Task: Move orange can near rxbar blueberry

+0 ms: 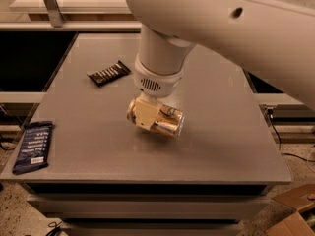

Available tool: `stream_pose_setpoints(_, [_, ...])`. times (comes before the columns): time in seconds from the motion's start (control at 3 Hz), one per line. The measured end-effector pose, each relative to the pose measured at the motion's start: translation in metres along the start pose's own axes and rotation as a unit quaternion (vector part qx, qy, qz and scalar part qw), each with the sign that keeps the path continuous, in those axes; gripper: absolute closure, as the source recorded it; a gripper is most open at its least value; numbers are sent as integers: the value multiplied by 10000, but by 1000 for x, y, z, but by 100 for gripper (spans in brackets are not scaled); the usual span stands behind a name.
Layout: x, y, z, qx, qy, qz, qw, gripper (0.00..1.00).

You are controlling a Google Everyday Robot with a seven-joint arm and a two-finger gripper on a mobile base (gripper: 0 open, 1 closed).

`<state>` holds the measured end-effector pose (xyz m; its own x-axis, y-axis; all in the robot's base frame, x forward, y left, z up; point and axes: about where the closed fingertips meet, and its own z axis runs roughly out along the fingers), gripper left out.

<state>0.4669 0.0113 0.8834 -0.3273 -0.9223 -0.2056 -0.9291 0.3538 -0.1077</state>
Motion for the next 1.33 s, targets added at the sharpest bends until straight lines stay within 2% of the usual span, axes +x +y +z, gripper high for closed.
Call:
stream_pose_setpoints(0.33, [-41,11,-6,-122,-265,-1046,9941,100])
stream_pose_setpoints(0.67, [-42,11,-8,-83,-286,-1322,9908,100])
stream_pose_setpoints(1.0, [-42,11,-8,-82,-286,-1323,9908,100])
stream_pose_setpoints(1.33, [-68,22,-8,-14,-201,-1763,9841,100])
